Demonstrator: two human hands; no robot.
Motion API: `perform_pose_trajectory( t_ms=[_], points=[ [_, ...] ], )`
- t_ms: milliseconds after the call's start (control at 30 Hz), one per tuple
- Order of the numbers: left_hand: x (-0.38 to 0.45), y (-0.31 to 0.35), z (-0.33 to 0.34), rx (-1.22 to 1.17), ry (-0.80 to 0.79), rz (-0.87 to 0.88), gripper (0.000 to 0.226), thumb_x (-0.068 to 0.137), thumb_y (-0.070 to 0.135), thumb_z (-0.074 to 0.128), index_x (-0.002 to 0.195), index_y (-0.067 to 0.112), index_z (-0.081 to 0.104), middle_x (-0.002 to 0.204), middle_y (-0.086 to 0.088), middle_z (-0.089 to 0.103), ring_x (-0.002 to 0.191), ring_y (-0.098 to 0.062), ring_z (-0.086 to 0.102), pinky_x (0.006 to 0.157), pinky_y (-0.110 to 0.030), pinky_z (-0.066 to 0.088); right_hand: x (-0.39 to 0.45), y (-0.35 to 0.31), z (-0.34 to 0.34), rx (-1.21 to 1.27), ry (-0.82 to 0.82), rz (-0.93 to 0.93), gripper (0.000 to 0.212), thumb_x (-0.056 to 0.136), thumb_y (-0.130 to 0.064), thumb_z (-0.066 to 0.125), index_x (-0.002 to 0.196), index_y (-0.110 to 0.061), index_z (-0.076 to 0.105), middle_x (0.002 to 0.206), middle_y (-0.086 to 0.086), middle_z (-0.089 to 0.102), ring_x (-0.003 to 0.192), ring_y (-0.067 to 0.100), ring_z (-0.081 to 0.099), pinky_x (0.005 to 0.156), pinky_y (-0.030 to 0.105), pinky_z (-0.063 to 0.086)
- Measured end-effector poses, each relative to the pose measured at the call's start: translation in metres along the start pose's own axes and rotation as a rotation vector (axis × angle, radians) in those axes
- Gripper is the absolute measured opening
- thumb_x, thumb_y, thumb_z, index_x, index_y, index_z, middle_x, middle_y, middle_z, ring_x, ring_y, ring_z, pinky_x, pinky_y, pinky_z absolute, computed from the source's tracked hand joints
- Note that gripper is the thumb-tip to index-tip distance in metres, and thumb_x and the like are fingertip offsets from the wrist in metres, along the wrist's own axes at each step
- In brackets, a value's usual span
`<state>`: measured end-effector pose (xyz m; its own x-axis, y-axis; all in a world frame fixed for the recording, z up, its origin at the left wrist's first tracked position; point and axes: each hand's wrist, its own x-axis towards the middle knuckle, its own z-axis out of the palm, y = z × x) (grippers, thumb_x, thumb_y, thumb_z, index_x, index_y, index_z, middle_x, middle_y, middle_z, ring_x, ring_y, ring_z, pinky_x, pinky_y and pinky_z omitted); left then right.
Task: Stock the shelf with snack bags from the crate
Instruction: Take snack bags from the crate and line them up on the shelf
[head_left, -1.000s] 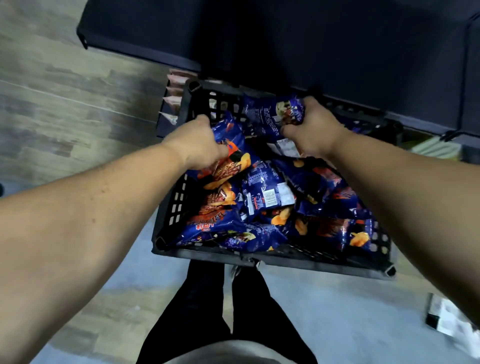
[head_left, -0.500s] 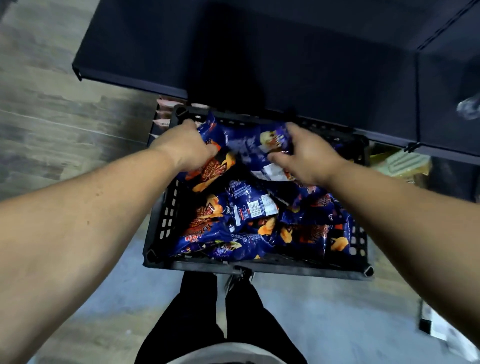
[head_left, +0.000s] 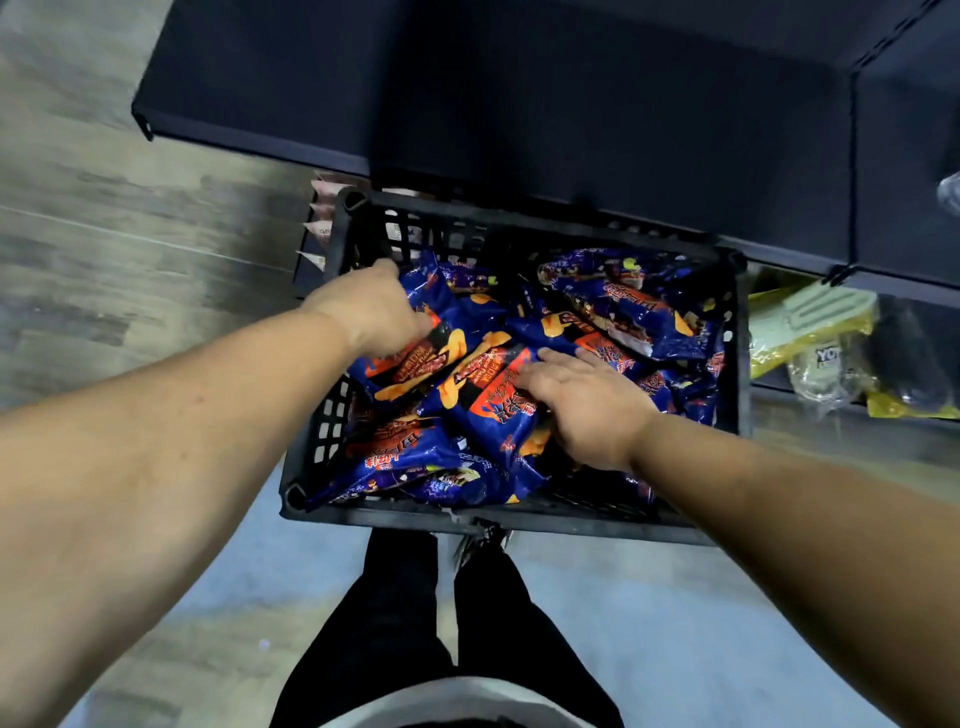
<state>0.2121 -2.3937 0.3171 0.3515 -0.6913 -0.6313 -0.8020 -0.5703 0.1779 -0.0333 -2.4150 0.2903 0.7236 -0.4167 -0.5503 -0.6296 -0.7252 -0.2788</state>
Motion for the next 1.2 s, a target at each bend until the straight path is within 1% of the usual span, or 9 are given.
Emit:
perform_pose_trajectory(
  t_ms=[100,200,267,367,500,733,900,1067,1200],
  points=[
    [-0.002,0.001,0.002,0.011,-0.001,0.01,0.06,0.088,0.045,0.058,0.132,0.01,0.038,0.113,-0.011,0.061,0.096,-0.027,0.06,0.085,-0.039,0.051,-0.003,0.004,-0.008,0.176,0.246,0.097,0.053,0.086,-0.007,0.053,0.139,-0.009,0.046,0.145,0.013,0.044,0.138,0.03,0.031,0.116,0.04,0.022],
    [-0.003,0.002,0.002,0.015,-0.011,0.007,0.058,0.089,0.044,0.058,0.131,0.01,0.038,0.11,-0.011,0.062,0.093,-0.026,0.059,0.082,-0.037,0.05,-0.012,0.007,-0.013,0.213,0.432,0.306,0.033,0.09,-0.015,0.052,0.122,-0.006,0.054,0.122,0.012,0.053,0.112,0.031,0.046,0.095,0.041,0.04],
    [-0.004,0.004,0.003,0.01,-0.016,0.006,0.06,0.089,0.046,0.059,0.132,0.01,0.038,0.112,-0.011,0.062,0.096,-0.027,0.059,0.084,-0.038,0.05,-0.018,0.0,-0.016,0.316,0.386,0.431,0.018,0.096,-0.025,0.047,0.106,-0.011,0.05,0.103,0.008,0.053,0.094,0.031,0.051,0.077,0.038,0.043],
    [-0.005,0.008,0.004,0.02,-0.014,0.007,0.064,0.088,0.048,0.059,0.135,0.011,0.037,0.117,-0.011,0.061,0.104,-0.03,0.058,0.089,-0.041,0.05,-0.017,-0.013,-0.013,0.382,0.198,0.58,0.038,0.097,-0.052,0.037,0.09,-0.016,0.047,0.083,0.004,0.053,0.084,0.03,0.055,0.067,0.035,0.039],
    [-0.007,0.009,0.005,0.023,-0.012,0.003,0.064,0.088,0.049,0.058,0.136,0.013,0.036,0.121,-0.011,0.06,0.108,-0.031,0.057,0.093,-0.043,0.048,-0.01,-0.031,0.0,0.633,0.108,0.691,0.067,0.089,-0.072,0.033,0.096,-0.01,0.055,0.09,0.008,0.06,0.087,0.028,0.055,0.072,0.036,0.041],
    [-0.01,0.003,0.011,-0.021,-0.011,-0.039,0.063,0.089,0.047,0.059,0.134,0.01,0.037,0.114,-0.011,0.062,0.101,-0.029,0.059,0.09,-0.04,0.049,0.006,-0.049,0.012,1.092,0.271,0.731,0.08,0.075,-0.056,0.07,0.13,-0.019,0.026,0.123,0.014,0.054,0.1,0.034,0.061,0.081,0.044,0.054],
    [-0.017,-0.003,0.011,-0.083,0.006,-0.025,0.062,0.087,0.046,0.063,0.133,0.012,0.038,0.112,-0.01,0.063,0.098,-0.029,0.06,0.089,-0.039,0.05,0.02,-0.052,0.002,1.095,0.442,0.739,0.096,0.087,-0.026,0.071,0.154,-0.022,0.002,0.152,0.009,0.032,0.122,0.03,0.051,0.091,0.034,0.043],
    [-0.027,-0.008,-0.005,-0.048,0.067,-0.005,0.065,0.086,0.047,0.062,0.134,0.011,0.036,0.116,-0.012,0.061,0.1,-0.031,0.06,0.088,-0.041,0.05,0.011,-0.044,-0.025,0.946,0.403,0.64,0.098,0.091,-0.02,0.064,0.153,-0.026,-0.013,0.139,0.01,0.048,0.105,0.026,0.059,0.087,0.032,0.046],
    [-0.039,-0.002,-0.027,-0.039,0.107,0.03,0.066,0.084,0.048,0.063,0.131,0.01,0.036,0.108,-0.012,0.062,0.094,-0.031,0.06,0.078,-0.036,0.049,-0.01,-0.022,-0.059,0.819,0.356,0.566,0.056,0.089,-0.018,0.065,0.138,-0.015,0.039,0.114,0.006,0.061,0.099,0.025,0.06,0.086,0.03,0.046]
  ],
)
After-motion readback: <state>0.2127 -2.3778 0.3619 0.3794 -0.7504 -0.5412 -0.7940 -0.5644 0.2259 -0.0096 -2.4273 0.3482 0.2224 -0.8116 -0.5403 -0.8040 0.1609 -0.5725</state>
